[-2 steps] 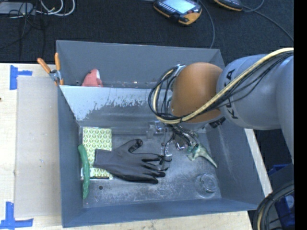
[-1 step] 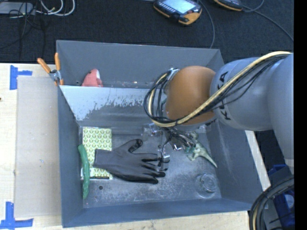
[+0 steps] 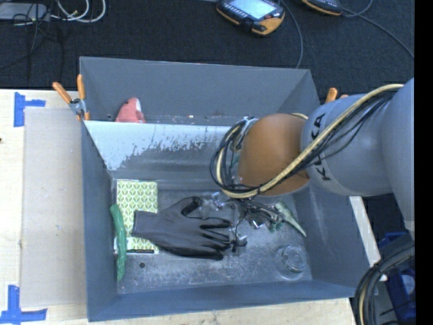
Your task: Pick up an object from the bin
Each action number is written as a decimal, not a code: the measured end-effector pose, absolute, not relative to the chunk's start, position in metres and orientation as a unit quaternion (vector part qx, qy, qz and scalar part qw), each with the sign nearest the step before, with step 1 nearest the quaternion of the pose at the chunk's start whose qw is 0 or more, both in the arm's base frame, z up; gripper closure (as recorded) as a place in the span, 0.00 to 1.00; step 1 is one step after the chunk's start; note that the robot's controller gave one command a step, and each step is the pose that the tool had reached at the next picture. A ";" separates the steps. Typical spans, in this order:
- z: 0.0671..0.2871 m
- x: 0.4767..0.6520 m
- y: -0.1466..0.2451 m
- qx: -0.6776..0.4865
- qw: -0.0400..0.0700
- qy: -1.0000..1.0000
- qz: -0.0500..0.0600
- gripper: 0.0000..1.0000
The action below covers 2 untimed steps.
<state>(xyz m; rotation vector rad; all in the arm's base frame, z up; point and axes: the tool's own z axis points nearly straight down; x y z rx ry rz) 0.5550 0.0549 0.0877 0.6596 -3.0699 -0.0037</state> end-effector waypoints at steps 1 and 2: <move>0.079 0.541 0.044 0.173 0.000 -0.985 0.000 0.00; 0.070 0.563 0.085 0.255 0.000 -0.967 -0.002 1.00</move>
Offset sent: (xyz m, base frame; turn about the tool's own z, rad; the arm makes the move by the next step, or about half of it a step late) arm 0.0070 0.0293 -0.0177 -0.0935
